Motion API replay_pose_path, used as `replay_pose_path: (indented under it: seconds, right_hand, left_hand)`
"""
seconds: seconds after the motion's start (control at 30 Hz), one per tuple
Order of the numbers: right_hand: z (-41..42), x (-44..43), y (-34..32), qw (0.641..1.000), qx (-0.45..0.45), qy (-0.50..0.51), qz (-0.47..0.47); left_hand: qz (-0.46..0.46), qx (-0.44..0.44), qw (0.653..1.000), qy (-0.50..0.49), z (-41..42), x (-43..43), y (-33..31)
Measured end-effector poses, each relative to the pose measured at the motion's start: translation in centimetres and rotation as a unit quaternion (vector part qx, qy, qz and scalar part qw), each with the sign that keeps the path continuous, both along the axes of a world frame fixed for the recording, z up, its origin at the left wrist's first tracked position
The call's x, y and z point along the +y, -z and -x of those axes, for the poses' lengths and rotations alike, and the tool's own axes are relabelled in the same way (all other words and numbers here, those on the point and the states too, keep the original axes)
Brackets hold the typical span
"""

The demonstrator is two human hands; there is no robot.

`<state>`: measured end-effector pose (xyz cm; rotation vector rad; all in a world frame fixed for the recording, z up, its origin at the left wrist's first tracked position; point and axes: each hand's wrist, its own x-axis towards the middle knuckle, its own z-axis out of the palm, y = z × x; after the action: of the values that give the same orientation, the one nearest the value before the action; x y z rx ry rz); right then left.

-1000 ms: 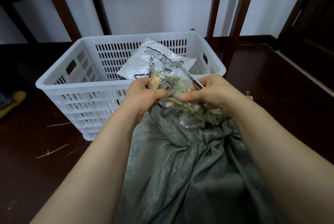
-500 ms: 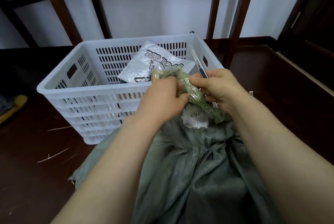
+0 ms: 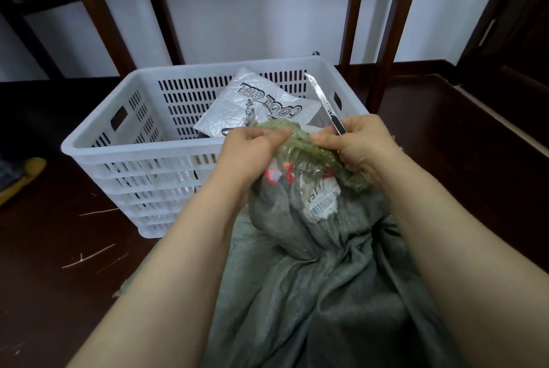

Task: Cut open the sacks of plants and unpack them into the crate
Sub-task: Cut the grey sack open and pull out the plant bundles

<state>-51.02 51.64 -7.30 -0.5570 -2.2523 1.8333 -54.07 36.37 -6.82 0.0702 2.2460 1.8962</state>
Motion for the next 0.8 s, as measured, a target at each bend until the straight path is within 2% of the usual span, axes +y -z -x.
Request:
replay_pose_path:
  seconds: [0.13, 0.23, 0.33, 0.57, 0.8]
  right_hand:
    - [0.6, 0.2, 0.3, 0.995, 0.012, 0.004, -0.1]
    - [-0.3, 1.3, -1.3, 0.99, 0.014, -0.064, -0.124]
    - [-1.7, 1.6, -3.1, 0.981, 0.005, -0.133, -0.14]
    - [-2.3, 1.3, -5.4, 0.936, -0.043, -0.155, -0.312]
    - [-2.1, 0.4, -5.4, 0.885, -0.085, -0.143, -0.435]
  left_hand:
    - [-0.023, -0.033, 0.997, -0.071, 0.7, -0.3, 0.8]
    - [-0.003, -0.015, 0.995, -0.103, 1.6, -1.3, 1.5]
    - [0.009, 0.001, 0.996, -0.09, 1.7, -1.6, 1.5]
    - [0.033, 0.051, 0.995, -0.073, 2.3, -1.1, 1.3]
    - [0.093, 0.107, 0.988, -0.056, 2.4, -0.9, 1.2]
